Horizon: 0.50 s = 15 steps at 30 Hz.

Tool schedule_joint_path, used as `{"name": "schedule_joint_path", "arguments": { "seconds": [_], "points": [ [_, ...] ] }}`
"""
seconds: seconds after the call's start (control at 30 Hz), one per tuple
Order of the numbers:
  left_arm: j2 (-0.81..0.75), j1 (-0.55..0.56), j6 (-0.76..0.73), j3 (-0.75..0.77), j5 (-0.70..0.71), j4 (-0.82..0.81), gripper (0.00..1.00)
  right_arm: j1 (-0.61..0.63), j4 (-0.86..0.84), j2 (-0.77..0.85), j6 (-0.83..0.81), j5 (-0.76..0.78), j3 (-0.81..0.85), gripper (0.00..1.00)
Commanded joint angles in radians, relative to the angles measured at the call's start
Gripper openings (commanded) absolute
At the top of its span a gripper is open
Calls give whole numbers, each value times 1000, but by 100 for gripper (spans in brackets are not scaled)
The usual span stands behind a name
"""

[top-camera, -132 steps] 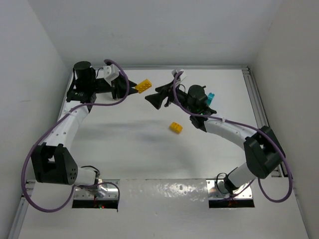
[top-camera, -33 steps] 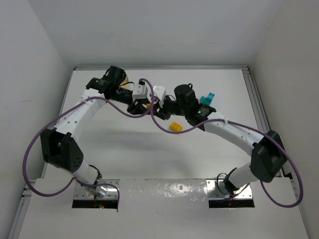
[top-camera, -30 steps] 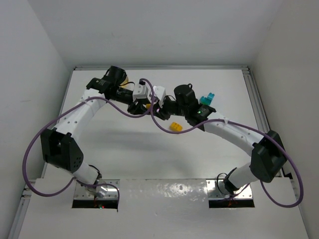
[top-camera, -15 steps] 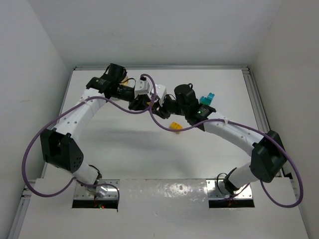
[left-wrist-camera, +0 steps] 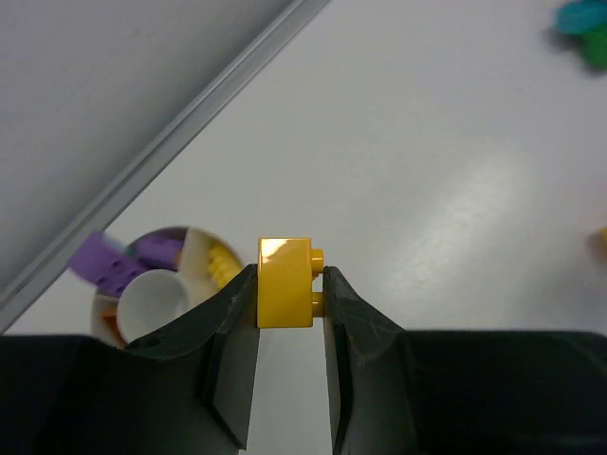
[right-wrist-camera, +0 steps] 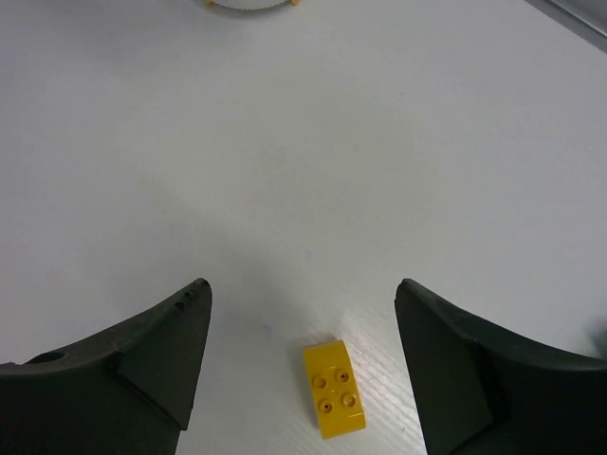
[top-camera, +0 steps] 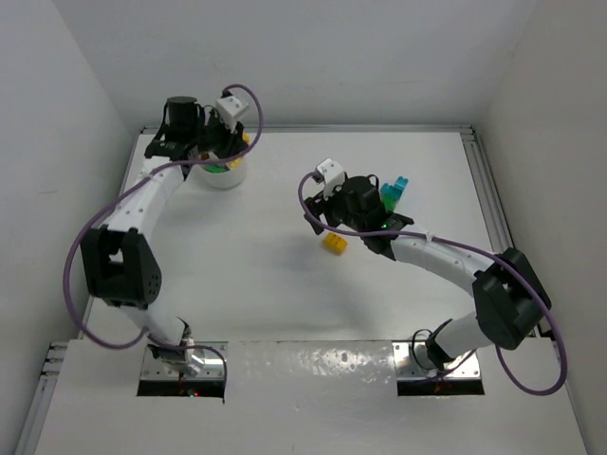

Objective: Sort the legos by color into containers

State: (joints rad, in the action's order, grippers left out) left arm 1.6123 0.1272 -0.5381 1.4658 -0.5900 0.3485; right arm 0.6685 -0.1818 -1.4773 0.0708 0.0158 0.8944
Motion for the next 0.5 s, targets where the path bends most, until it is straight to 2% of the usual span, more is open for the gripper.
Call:
{"name": "schedule_joint_path", "arguments": {
  "seconds": [0.0, 0.13, 0.27, 0.47],
  "points": [
    [171, -107, 63, 109, 117, -88, 0, 5, -71, 57, 58, 18, -6, 77],
    [271, -123, 44, 168, 121, -137, 0, 5, -73, 68, 75, 1, -25, 77],
    [329, -123, 93, 177, 137, -230, 0, 3, -68, 74, 80, 3, -26, 77],
    [365, -123, 144, 205, 113, -275, 0, 5, -35, 84, 73, 6, -26, 77]
  ]
}}
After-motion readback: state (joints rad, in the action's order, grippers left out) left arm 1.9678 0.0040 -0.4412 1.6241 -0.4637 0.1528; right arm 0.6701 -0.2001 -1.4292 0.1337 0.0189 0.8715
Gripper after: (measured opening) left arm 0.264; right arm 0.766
